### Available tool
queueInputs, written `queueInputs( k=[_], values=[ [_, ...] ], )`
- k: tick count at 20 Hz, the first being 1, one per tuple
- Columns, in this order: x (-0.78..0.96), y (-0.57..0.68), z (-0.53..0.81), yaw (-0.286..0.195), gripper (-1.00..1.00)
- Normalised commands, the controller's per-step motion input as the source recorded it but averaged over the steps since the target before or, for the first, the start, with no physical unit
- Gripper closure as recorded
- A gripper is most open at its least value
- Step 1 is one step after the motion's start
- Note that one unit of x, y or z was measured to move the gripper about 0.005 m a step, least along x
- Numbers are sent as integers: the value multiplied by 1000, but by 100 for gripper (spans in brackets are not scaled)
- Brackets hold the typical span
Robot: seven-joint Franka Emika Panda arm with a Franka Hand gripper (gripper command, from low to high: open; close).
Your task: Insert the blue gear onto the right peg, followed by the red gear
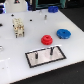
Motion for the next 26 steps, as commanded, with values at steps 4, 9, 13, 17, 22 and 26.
queueInputs(
  k=[4,9,13,17,22,26],
  values=[
    [-518,631,0,0,-100],
    [-432,629,-35,0,-100],
    [-177,547,-201,0,-100],
    [-48,464,-340,0,-100],
    [-22,414,-392,0,-100],
    [-63,320,-487,0,-100]
  ],
)
